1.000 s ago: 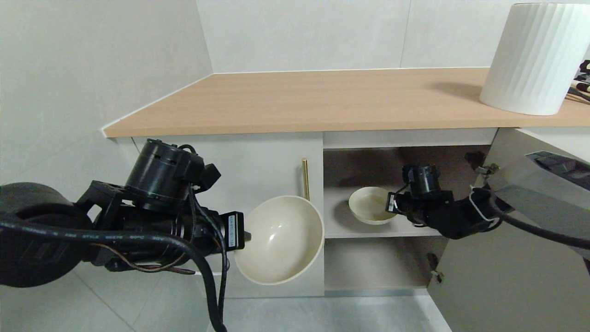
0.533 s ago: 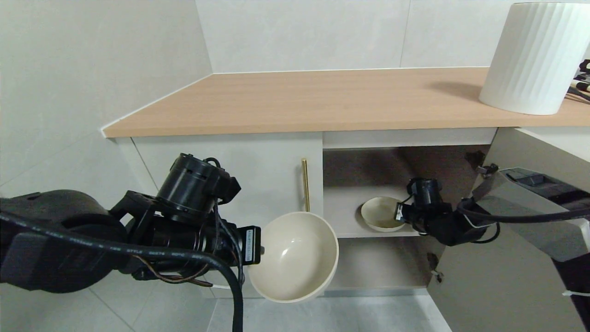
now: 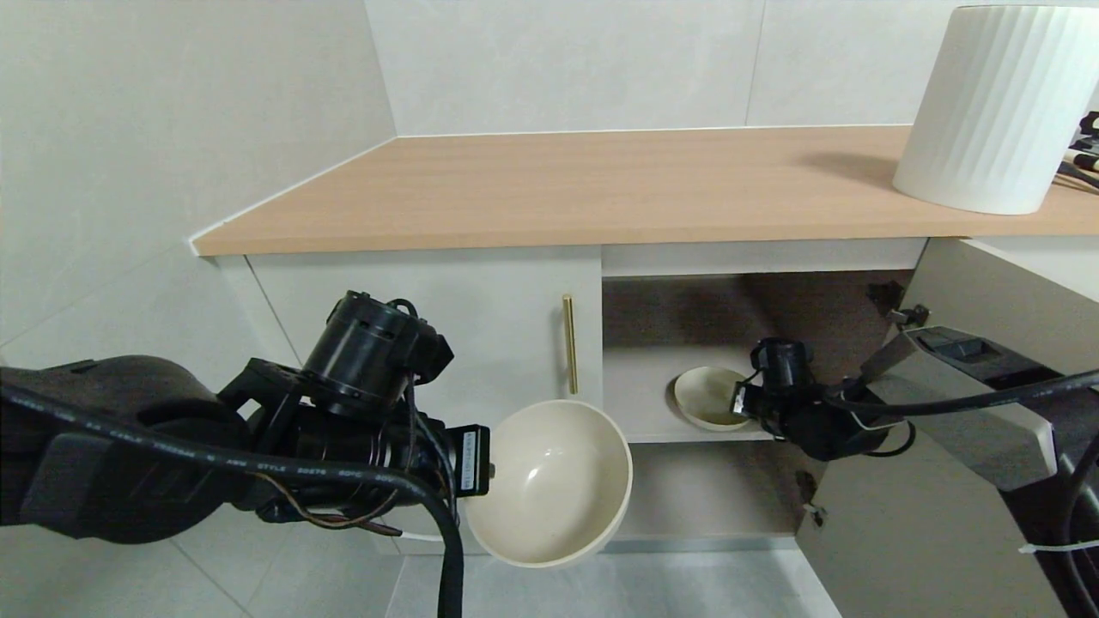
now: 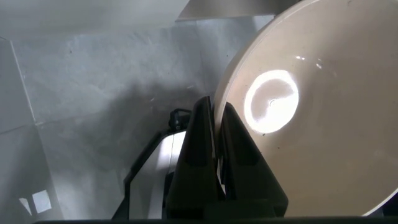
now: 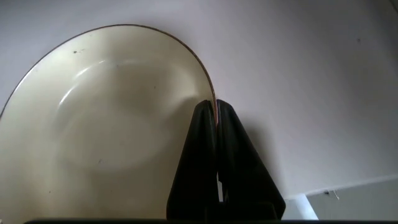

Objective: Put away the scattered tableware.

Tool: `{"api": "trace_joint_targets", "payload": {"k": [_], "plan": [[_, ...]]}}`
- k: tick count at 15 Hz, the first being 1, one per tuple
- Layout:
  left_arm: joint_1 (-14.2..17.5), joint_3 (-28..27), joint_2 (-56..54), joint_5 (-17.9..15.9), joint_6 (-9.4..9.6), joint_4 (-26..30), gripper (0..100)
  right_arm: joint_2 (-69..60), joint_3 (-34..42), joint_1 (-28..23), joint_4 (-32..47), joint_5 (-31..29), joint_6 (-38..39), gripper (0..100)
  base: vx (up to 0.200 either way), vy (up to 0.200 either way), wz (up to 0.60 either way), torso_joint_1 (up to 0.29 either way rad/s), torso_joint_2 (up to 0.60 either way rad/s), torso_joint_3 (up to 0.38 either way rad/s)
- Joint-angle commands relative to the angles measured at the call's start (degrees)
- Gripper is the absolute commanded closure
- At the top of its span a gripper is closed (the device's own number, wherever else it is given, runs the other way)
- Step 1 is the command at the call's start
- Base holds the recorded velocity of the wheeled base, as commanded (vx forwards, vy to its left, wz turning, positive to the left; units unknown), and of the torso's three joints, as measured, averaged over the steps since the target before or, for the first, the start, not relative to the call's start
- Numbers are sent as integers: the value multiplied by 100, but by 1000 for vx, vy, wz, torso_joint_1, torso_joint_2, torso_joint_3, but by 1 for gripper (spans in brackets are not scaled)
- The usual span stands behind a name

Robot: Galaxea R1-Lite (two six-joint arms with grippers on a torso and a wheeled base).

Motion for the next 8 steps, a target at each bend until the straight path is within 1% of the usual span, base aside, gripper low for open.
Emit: {"api": "trace_joint_targets", "payload": {"k": [1, 8], "plan": [[0, 1, 13, -2, -2, 2, 100, 59, -65, -20, 1, 1, -1, 100, 0, 0, 0, 0, 0, 0], [-9, 1, 92, -2, -2, 2, 100, 235, -487, -37, 10, -52, 8, 100, 0, 0, 0, 0, 0, 0]]}}
